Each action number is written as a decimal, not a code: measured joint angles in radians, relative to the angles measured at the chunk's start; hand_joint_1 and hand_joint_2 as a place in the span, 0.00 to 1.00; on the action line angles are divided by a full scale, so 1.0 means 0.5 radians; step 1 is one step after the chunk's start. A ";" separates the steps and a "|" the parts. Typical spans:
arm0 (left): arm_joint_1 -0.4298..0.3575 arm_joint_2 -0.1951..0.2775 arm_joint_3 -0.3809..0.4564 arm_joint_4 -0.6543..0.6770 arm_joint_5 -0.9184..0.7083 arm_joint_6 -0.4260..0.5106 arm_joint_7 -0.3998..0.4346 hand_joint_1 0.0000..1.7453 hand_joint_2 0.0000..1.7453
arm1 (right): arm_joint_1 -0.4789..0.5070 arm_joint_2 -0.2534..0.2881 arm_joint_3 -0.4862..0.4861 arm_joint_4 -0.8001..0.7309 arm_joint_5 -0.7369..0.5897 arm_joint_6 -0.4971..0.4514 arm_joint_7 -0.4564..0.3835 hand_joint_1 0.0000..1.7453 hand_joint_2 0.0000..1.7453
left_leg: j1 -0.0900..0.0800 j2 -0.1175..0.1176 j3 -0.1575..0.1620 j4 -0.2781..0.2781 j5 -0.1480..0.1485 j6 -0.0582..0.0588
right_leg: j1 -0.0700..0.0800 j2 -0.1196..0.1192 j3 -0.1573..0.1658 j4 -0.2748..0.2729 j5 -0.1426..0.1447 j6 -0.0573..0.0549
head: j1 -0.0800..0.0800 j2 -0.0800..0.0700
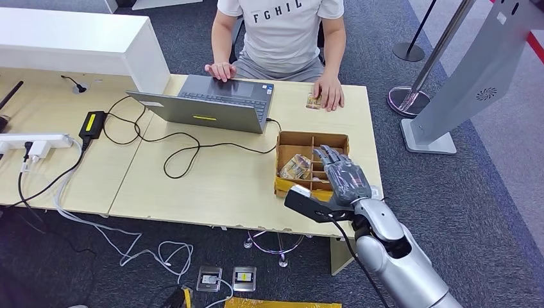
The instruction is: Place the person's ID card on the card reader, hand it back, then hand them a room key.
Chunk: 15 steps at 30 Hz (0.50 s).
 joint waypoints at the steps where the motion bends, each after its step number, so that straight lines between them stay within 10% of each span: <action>1: 0.006 0.003 0.019 0.000 0.034 -0.012 -0.024 0.00 0.00 | 0.000 0.000 0.000 0.018 0.002 -0.024 -0.008 0.00 1.00 | 0.000 0.000 0.000 0.000 0.000 0.000 | 0.000 0.000 0.000 0.000 0.000 0.000 | 0.000 0.000; 15: 0.018 0.010 0.190 0.000 0.105 -0.039 -0.156 0.00 0.00 | -0.015 0.046 0.018 0.276 0.023 -0.239 -0.095 0.00 1.00 | 0.000 0.000 0.000 0.000 0.000 0.000 | 0.000 -0.001 0.000 0.000 0.000 0.000 | 0.000 0.000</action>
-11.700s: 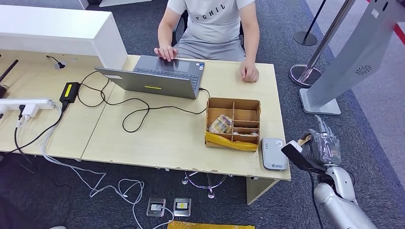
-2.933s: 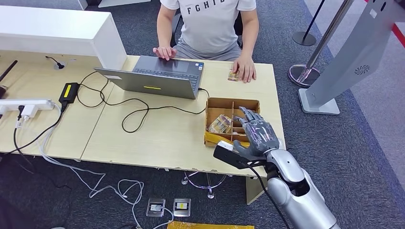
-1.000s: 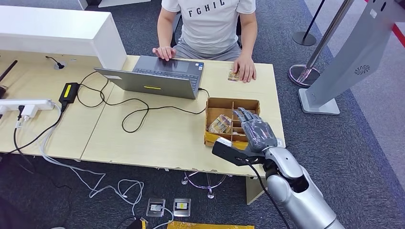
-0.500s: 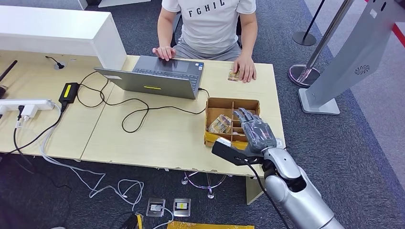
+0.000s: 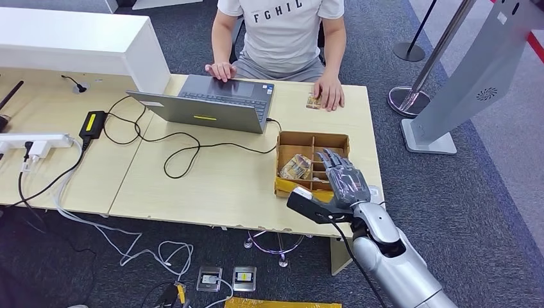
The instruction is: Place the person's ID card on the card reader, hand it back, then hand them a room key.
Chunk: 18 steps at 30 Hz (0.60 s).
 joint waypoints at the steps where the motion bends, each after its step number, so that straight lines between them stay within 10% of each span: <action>1: 0.001 0.000 0.008 0.000 0.000 0.005 0.000 0.00 0.00 | 0.000 0.003 0.000 0.010 0.002 -0.003 0.000 0.00 1.00 | 0.000 0.000 0.000 0.000 0.000 0.000 | 0.000 0.000 0.000 0.000 0.000 0.000 | 0.000 0.000; 18: 0.118 0.134 0.051 0.017 -0.027 -0.153 0.022 0.00 0.00 | 0.001 0.034 -0.011 0.110 0.066 -0.068 -0.026 0.00 1.00 | 0.002 0.002 0.000 0.000 -0.001 -0.002 | 0.002 0.003 -0.002 0.000 0.000 -0.001 | 0.000 0.000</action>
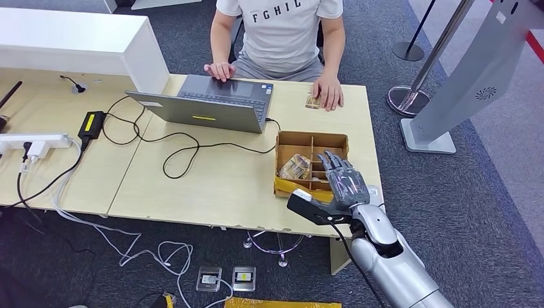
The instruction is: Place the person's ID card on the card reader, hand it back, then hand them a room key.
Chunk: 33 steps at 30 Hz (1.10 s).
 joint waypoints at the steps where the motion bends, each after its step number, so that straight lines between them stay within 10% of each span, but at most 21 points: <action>1: 0.013 0.020 0.000 0.004 0.000 -0.011 -0.002 0.00 0.00 | 0.000 0.000 -0.002 0.003 0.009 0.000 0.000 0.00 1.00 | 0.000 0.000 0.000 0.000 0.000 0.000 | 0.000 0.000 0.000 0.000 0.000 0.000 | 0.000 0.000; 4: 0.036 0.067 0.000 0.019 0.001 -0.027 -0.002 0.00 0.00 | 0.000 0.000 -0.006 0.010 0.034 0.000 -0.004 0.05 1.00 | 0.000 -0.001 -0.001 0.000 0.000 -0.001 | 0.001 -0.003 0.000 0.000 -0.001 -0.001 | 0.000 0.000; 8: 0.050 0.114 0.000 0.035 0.001 -0.064 0.025 0.00 0.00 | 0.000 0.001 -0.007 0.030 0.049 -0.002 -0.026 0.97 1.00 | 0.001 -0.001 -0.001 -0.001 0.000 -0.001 | 0.001 -0.001 0.001 0.000 -0.001 -0.001 | 0.001 0.000; 13: 0.059 0.196 0.000 0.051 0.005 -0.122 0.041 0.00 0.00 | 0.000 0.005 -0.007 0.071 0.069 -0.032 -0.068 0.55 1.00 | 0.001 -0.001 -0.001 0.000 0.000 -0.001 | 0.001 -0.002 0.001 0.000 -0.001 -0.002 | 0.000 0.000; 17: 0.065 0.231 0.000 0.062 0.005 -0.124 0.040 0.00 0.00 | -0.001 0.010 -0.007 0.123 0.076 -0.089 -0.088 0.02 1.00 | 0.001 -0.001 -0.001 0.000 0.000 -0.001 | 0.001 -0.002 0.001 0.000 -0.001 -0.002 | 0.000 0.000; 29: 0.067 0.254 0.000 0.073 0.006 -0.143 0.037 0.00 0.00 | -0.038 0.063 -0.007 0.348 0.096 -0.241 -0.146 0.01 1.00 | 0.001 -0.001 -0.001 0.000 0.000 -0.002 | 0.001 -0.002 0.001 0.000 0.000 -0.003 | 0.000 0.000; 33: 0.066 0.259 -0.001 0.074 0.007 -0.145 0.036 0.00 0.00 | -0.052 0.074 -0.007 0.398 0.095 -0.264 -0.156 0.97 1.00 | 0.001 -0.001 -0.001 0.000 0.000 -0.002 | 0.001 -0.002 0.001 0.000 0.000 -0.003 | 0.000 0.000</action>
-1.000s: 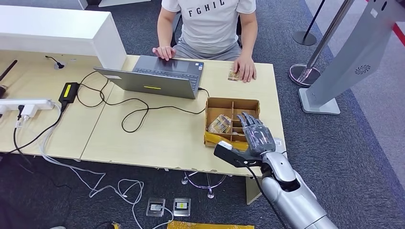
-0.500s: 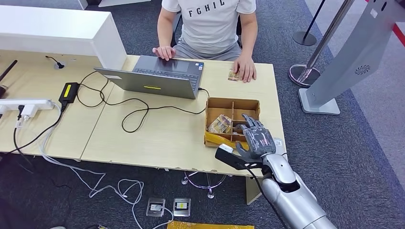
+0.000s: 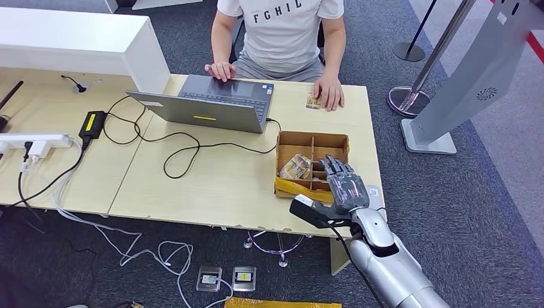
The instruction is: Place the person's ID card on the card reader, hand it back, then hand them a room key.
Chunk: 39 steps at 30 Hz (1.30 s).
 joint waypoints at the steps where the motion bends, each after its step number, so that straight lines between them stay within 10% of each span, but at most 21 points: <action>1: 0.000 0.000 0.000 0.000 0.001 0.000 0.000 0.00 0.00 | -0.002 0.004 0.000 0.012 0.000 -0.008 -0.003 1.00 1.00 | 0.000 0.000 0.000 0.000 0.000 0.000 | 0.000 0.000 0.000 0.000 0.000 0.000 | 0.000 0.000; 32: 0.000 0.006 0.000 0.000 0.020 0.001 0.001 0.00 0.00 | -0.074 0.082 0.000 0.229 -0.049 -0.119 -0.066 0.99 1.00 | 0.000 0.000 0.000 0.000 0.000 0.000 | 0.000 0.000 0.000 0.000 0.000 0.000 | 0.000 0.000; 36: 0.000 0.010 0.000 0.000 0.013 0.001 0.003 0.00 0.00 | -0.075 0.085 0.000 0.243 -0.049 -0.131 -0.068 0.00 1.00 | 0.000 0.000 0.000 0.000 0.000 0.000 | 0.000 0.000 0.000 0.000 0.000 0.000 | 0.000 0.000; 39: 0.000 0.011 -0.001 0.000 0.002 0.001 0.003 0.00 0.00 | -0.078 0.092 0.000 0.256 -0.050 -0.145 -0.074 0.00 1.00 | 0.000 0.000 0.000 0.000 0.000 0.000 | 0.000 0.000 0.000 0.000 0.000 0.000 | 0.000 0.000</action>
